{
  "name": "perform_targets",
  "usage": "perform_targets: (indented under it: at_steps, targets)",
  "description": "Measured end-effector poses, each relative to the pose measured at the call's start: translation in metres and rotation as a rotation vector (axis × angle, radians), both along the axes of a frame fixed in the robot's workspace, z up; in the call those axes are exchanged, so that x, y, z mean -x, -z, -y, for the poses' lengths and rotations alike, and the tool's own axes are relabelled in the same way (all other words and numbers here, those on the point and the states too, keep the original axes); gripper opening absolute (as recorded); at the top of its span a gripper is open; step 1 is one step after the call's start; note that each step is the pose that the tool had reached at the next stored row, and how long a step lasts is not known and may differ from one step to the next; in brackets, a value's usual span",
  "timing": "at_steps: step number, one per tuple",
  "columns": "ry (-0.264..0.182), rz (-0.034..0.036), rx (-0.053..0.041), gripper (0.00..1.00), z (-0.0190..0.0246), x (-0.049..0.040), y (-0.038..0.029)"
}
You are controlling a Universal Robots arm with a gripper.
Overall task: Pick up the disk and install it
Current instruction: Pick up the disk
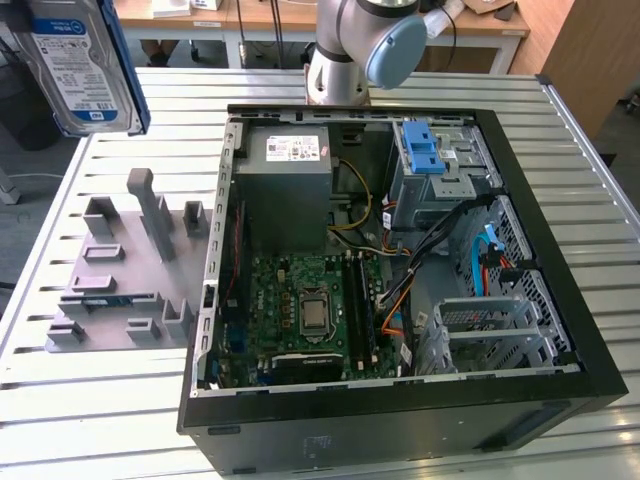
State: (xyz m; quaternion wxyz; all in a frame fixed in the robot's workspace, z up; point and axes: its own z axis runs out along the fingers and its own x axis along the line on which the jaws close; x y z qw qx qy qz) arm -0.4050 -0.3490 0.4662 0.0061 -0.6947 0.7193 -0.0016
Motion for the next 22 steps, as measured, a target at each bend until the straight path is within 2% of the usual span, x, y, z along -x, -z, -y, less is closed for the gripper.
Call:
perform_targets:
  at_steps: [8,15,22]
  targets:
    - [0.000,-0.0001,0.0001,0.36,0.0010,-0.0003,-0.0044]
    - [0.000,-0.0001,0.0001,0.36,0.0069,-0.0010,-0.0045]
    - [0.000,-0.0014,0.0000,0.36,0.0109,-0.0093,-0.0045]
